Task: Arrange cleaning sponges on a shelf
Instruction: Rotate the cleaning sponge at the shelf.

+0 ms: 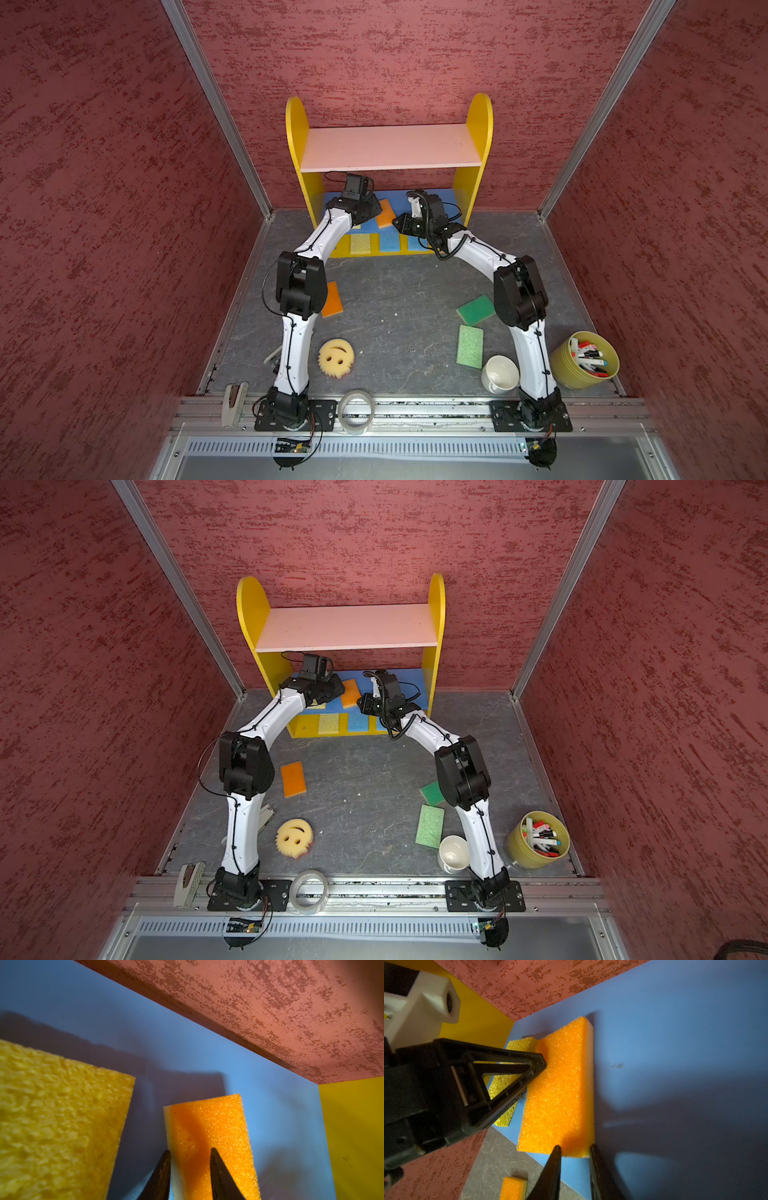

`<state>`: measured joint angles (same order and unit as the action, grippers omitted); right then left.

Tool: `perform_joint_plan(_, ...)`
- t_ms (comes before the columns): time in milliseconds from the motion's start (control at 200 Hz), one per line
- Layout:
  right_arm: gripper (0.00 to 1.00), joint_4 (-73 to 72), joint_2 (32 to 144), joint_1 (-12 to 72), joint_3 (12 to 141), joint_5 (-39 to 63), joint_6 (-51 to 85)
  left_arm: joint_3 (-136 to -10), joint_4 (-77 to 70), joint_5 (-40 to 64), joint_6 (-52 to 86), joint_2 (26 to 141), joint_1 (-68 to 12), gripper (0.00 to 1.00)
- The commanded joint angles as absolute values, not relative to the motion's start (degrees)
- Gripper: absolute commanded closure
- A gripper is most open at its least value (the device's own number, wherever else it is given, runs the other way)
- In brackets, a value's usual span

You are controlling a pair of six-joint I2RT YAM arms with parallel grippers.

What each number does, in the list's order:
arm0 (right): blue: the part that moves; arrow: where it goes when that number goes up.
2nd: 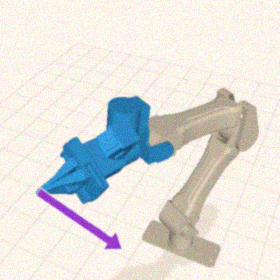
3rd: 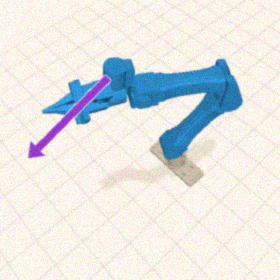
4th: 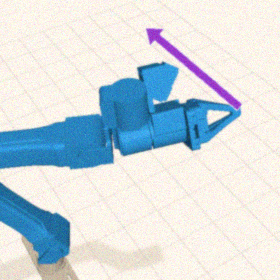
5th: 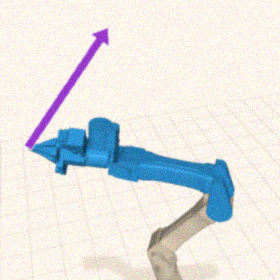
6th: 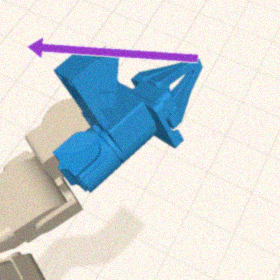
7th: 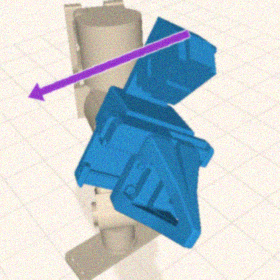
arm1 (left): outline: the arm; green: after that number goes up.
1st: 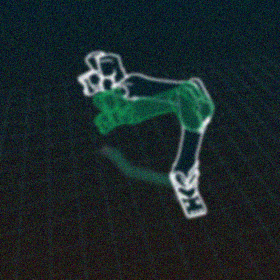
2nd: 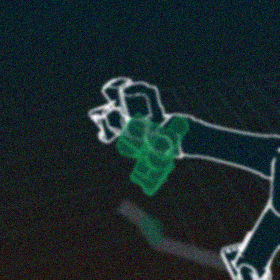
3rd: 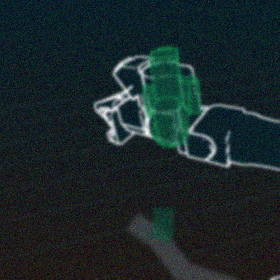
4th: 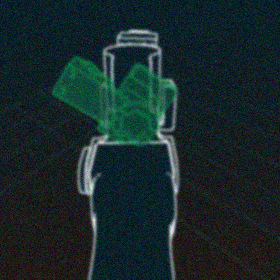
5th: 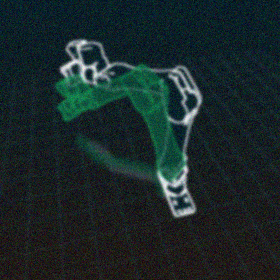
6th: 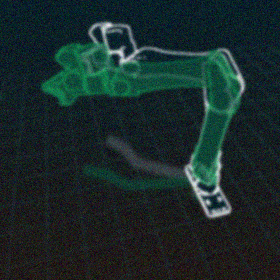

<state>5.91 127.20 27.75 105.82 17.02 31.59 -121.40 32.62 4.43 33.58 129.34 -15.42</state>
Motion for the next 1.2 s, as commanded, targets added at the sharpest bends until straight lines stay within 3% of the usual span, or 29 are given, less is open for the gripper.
perform_joint_plan(0,0.74,6.7,125.0,29.1,104.1,19.1,32.9,-121.9,34.2,4.3,32.6,129.7,-15.1,0.68)
perform_joint_plan(736,0.74,5.4,121.3,29.2,100.6,18.5,33.1,-115.0,31.4,4.9,34.1,124.7,-14.6,0.67)
perform_joint_plan(1192,0.73,6.2,117.7,28.8,99.5,17.8,31.8,-118.0,32.8,5.9,33.6,124.0,-14.2,0.64)
